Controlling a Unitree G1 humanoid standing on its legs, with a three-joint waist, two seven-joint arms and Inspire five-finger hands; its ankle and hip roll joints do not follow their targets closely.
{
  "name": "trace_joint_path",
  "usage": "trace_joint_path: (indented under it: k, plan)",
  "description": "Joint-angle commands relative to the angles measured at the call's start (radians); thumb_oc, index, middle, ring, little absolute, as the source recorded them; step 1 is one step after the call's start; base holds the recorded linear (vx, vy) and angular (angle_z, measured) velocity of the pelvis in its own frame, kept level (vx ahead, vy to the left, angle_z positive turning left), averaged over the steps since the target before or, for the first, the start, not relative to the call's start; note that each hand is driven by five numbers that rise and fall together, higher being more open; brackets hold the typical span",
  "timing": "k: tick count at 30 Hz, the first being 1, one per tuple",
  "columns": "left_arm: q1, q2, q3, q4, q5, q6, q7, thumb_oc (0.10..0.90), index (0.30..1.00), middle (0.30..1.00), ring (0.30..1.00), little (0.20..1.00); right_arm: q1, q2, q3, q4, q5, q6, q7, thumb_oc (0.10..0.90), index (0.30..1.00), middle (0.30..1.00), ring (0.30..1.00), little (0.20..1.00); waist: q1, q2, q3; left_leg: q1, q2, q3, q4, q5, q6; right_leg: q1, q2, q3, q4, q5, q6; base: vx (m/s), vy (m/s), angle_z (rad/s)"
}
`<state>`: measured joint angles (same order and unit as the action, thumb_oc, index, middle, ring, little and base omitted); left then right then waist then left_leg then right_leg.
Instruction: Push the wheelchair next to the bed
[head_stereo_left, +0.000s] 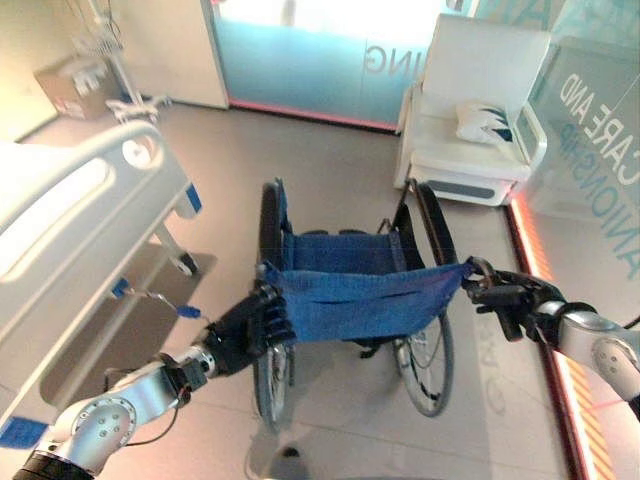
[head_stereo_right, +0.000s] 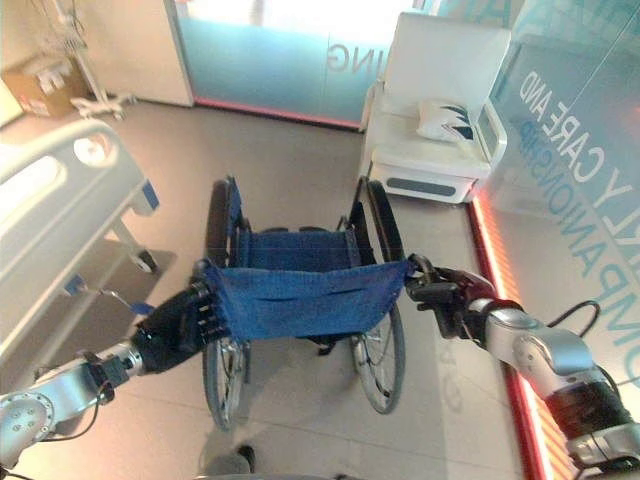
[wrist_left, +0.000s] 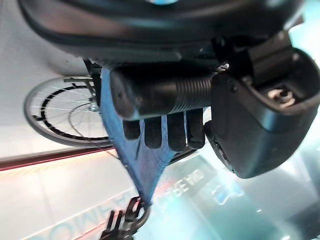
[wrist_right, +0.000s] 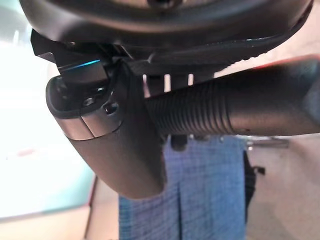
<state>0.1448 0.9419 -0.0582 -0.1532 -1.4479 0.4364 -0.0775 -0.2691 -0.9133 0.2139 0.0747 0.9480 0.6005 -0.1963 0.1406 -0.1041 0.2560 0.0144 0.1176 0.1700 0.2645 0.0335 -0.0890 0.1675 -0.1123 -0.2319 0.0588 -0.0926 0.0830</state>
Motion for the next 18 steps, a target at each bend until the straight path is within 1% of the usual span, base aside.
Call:
trace_joint_path:
  k: [1,2,3,4,5,6,7,8,9,10,11,12,15,16,18]
  plan:
    - [-0.226,-0.109,0.189,-0.177,-0.120,-0.215,-0.088,0.400,0.300,0.300,0.300,0.300,-0.068,-0.091,0.048,-0.177,0.005,-0.061,0.179,0.400,0.300,0.300,0.300,0.300,-0.049,0.060,-0.091,-0.119,-0.011,-0.072,0.216,0.081,0.004,0.013,0.114,0.005,0.032,0.010,-0.083,0.14,0.036,-0.06]
    - [-0.225,-0.108,0.200,-0.170,-0.121,-0.215,-0.086,0.400,0.300,0.300,0.300,0.300,-0.082,-0.084,0.052,-0.180,-0.007,-0.056,0.190,0.400,0.300,0.300,0.300,0.300,-0.041,0.069,-0.080,-0.127,-0.033,-0.074,0.165,0.097,0.003,0.023,0.127,0.021,0.038,0.001,-0.079,0.18,0.069,0.00]
    - [-0.226,-0.106,0.203,-0.168,-0.121,-0.218,-0.083,0.400,0.300,0.300,0.300,0.300,-0.093,-0.079,0.057,-0.184,-0.012,-0.053,0.189,0.400,0.300,0.300,0.300,0.300,-0.036,0.076,-0.073,-0.130,-0.041,-0.069,0.108,0.116,-0.001,0.030,0.136,0.027,0.040,-0.004,-0.076,0.19,0.086,-0.02]
    - [-0.228,-0.106,0.204,-0.161,-0.117,-0.220,-0.088,0.400,0.300,0.300,0.300,0.300,-0.101,-0.077,0.062,-0.187,-0.013,-0.054,0.187,0.400,0.300,0.300,0.300,0.300,-0.032,0.085,-0.069,-0.133,-0.043,-0.067,0.035,0.145,-0.009,0.037,0.145,0.027,0.040,-0.008,-0.074,0.16,0.079,0.02]
    - [-0.229,-0.105,0.204,-0.158,-0.115,-0.220,-0.090,0.400,0.300,0.300,0.300,0.300,-0.104,-0.077,0.064,-0.188,-0.013,-0.055,0.187,0.400,0.300,0.300,0.300,0.300,-0.031,0.087,-0.068,-0.133,-0.044,-0.066,0.012,0.155,-0.012,0.040,0.147,0.027,0.040,-0.009,-0.073,0.19,0.089,-0.10]
    - [-0.228,-0.102,0.206,-0.148,-0.113,-0.224,-0.098,0.400,0.300,0.300,0.300,0.300,-0.109,-0.077,0.068,-0.192,-0.011,-0.054,0.187,0.400,0.300,0.300,0.300,0.300,-0.025,0.095,-0.067,-0.138,-0.048,-0.073,-0.054,0.186,-0.021,0.048,0.153,0.029,0.037,-0.011,-0.070,0.29,0.127,-0.18]
    - [-0.221,-0.096,0.207,-0.140,-0.112,-0.238,-0.102,0.400,0.300,0.300,0.300,0.300,-0.114,-0.079,0.069,-0.202,-0.008,-0.053,0.191,0.400,0.300,0.300,0.300,0.300,-0.014,0.105,-0.066,-0.146,-0.051,-0.095,-0.158,0.230,-0.031,0.068,0.160,0.034,0.023,-0.014,-0.066,0.37,0.161,-0.45]
    - [-0.217,-0.097,0.208,-0.140,-0.108,-0.245,-0.099,0.400,0.300,0.300,0.300,0.300,-0.112,-0.082,0.068,-0.210,-0.008,-0.053,0.197,0.400,0.300,0.300,0.300,0.300,-0.007,0.108,-0.066,-0.153,-0.052,-0.108,-0.196,0.247,-0.034,0.083,0.161,0.040,0.015,-0.018,-0.064,0.40,0.175,-0.67]
    - [-0.211,-0.102,0.215,-0.141,-0.101,-0.251,-0.096,0.400,0.300,0.300,0.300,0.300,-0.113,-0.092,0.066,-0.225,0.001,-0.049,0.197,0.400,0.300,0.300,0.300,0.300,0.001,0.106,-0.069,-0.159,-0.056,-0.124,-0.200,0.245,-0.031,0.099,0.155,0.047,0.007,-0.028,-0.063,0.32,0.148,-0.75]
    - [-0.207,-0.104,0.226,-0.142,-0.098,-0.252,-0.089,0.400,0.300,0.300,0.300,0.300,-0.115,-0.098,0.065,-0.231,0.008,-0.049,0.202,0.400,0.300,0.300,0.300,0.300,0.006,0.101,-0.073,-0.153,-0.062,-0.131,-0.198,0.213,-0.022,0.103,0.145,0.050,0.008,-0.035,-0.058,0.24,0.119,-0.55]
    - [-0.205,-0.102,0.230,-0.141,-0.099,-0.253,-0.087,0.400,0.300,0.300,0.300,0.300,-0.118,-0.098,0.066,-0.229,0.007,-0.050,0.208,0.400,0.300,0.300,0.300,0.300,0.010,0.101,-0.076,-0.153,-0.065,-0.135,-0.205,0.207,-0.020,0.108,0.143,0.050,0.009,-0.041,-0.057,0.26,0.131,-0.37]
    - [-0.209,-0.106,0.235,-0.142,-0.093,-0.251,-0.077,0.400,0.300,0.300,0.300,0.300,-0.124,-0.096,0.070,-0.226,0.005,-0.054,0.217,0.400,0.300,0.300,0.300,0.300,0.017,0.099,-0.082,-0.153,-0.073,-0.139,-0.198,0.187,-0.013,0.119,0.137,0.049,0.014,-0.058,-0.055,0.28,0.143,-0.19]
    - [-0.225,-0.127,0.242,-0.140,-0.063,-0.230,-0.066,0.400,0.300,0.300,0.300,0.300,-0.130,-0.084,0.061,-0.227,0.011,-0.058,0.214,0.400,0.300,0.300,0.300,0.300,0.030,0.090,-0.094,-0.183,-0.091,-0.140,-0.124,0.137,0.000,0.138,0.126,0.041,0.047,-0.101,-0.055,0.32,0.167,-0.04]
    - [-0.238,-0.129,0.245,-0.128,-0.056,-0.211,-0.072,0.400,0.300,0.300,0.300,0.300,-0.135,-0.071,0.051,-0.211,0.010,-0.060,0.219,0.400,0.300,0.300,0.300,0.300,0.037,0.080,-0.104,-0.193,-0.110,-0.129,-0.084,0.084,0.017,0.145,0.119,0.033,0.093,-0.132,-0.048,0.34,0.192,-0.09]
    - [-0.246,-0.128,0.242,-0.119,-0.049,-0.203,-0.082,0.400,0.300,0.300,0.300,0.300,-0.136,-0.067,0.048,-0.205,0.011,-0.062,0.217,0.400,0.300,0.300,0.300,0.300,0.039,0.072,-0.109,-0.196,-0.125,-0.119,-0.069,0.050,0.031,0.143,0.113,0.026,0.130,-0.150,-0.039,0.28,0.182,0.09]
